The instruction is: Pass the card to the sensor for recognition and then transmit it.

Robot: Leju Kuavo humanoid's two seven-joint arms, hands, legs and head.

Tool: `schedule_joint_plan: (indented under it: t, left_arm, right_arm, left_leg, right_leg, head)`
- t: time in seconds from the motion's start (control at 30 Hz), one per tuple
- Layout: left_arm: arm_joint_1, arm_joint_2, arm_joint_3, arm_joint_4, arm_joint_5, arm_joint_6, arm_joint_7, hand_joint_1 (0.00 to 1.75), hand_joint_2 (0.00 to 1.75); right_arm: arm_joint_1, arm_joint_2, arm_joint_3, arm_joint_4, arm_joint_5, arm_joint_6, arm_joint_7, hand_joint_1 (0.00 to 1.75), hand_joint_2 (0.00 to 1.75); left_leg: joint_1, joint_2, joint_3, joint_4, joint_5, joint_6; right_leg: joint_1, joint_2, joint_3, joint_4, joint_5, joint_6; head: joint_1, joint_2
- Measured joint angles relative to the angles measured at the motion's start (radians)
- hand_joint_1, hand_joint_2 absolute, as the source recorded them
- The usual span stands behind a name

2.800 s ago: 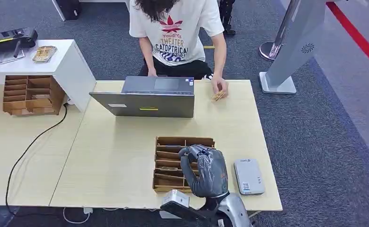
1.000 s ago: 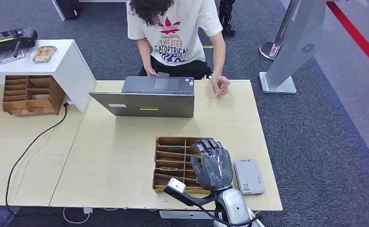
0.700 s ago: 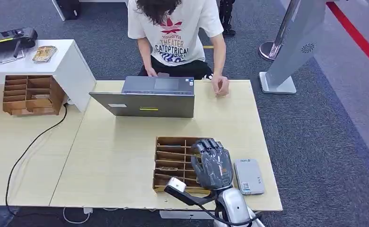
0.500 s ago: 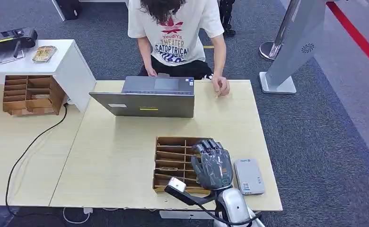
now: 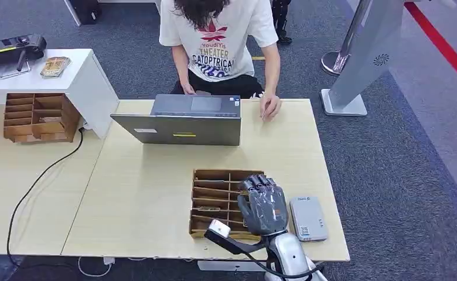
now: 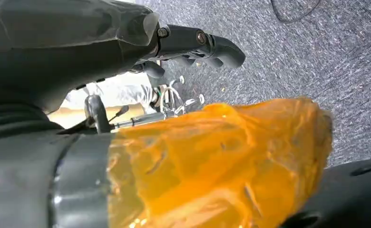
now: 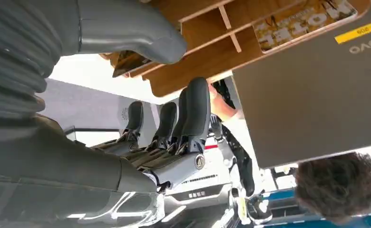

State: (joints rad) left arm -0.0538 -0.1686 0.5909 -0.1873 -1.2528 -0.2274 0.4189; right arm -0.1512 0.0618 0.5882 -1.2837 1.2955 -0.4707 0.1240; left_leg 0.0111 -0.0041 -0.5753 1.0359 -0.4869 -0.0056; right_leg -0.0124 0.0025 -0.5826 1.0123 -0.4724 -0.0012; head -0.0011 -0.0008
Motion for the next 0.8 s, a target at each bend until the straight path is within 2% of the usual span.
schedule_joint_plan:
  t: [0.2, 0.33, 0.47, 0.8]
  left_arm:
    - [0.0, -0.001, 0.002, 0.0, -0.003, 0.0, 0.0, 0.0, 0.0]
    - [0.0, -0.001, 0.003, 0.0, -0.005, 0.0, 0.0, 0.0, 0.0]
    - [0.0, -0.001, 0.008, 0.0, -0.008, 0.0, 0.0, 0.0, 0.0]
    - [0.0, -0.001, 0.011, 0.0, -0.013, 0.0, 0.0, 0.0, 0.0]
  right_arm:
    - [0.001, 0.0, -0.007, 0.01, -0.002, 0.003, 0.003, 0.96, 1.75]
    - [0.001, 0.0, -0.015, 0.019, -0.002, 0.006, 0.009, 1.05, 1.75]
    - [0.001, 0.0, -0.024, 0.031, -0.003, 0.008, 0.014, 1.06, 1.75]
    - [-0.001, 0.0, -0.048, 0.064, -0.003, 0.008, 0.021, 1.05, 1.75]
  left_leg:
    - [0.0, 0.0, 0.0, 0.0, 0.0, 0.0]
    - [0.0, 0.0, 0.0, 0.0, 0.0, 0.0]
    - [0.0, 0.0, 0.0, 0.0, 0.0, 0.0]
    - [0.0, 0.0, 0.0, 0.0, 0.0, 0.0]
  right_leg:
    - [0.0, 0.0, 0.0, 0.0, 0.0, 0.0]
    - [0.0, 0.0, 0.0, 0.0, 0.0, 0.0]
    - [0.0, 0.0, 0.0, 0.0, 0.0, 0.0]
    - [0.0, 0.0, 0.0, 0.0, 0.0, 0.0]
  head:
    - [0.0, 0.0]
    - [0.0, 0.0]
    - [0.0, 0.0]
    - [0.0, 0.0]
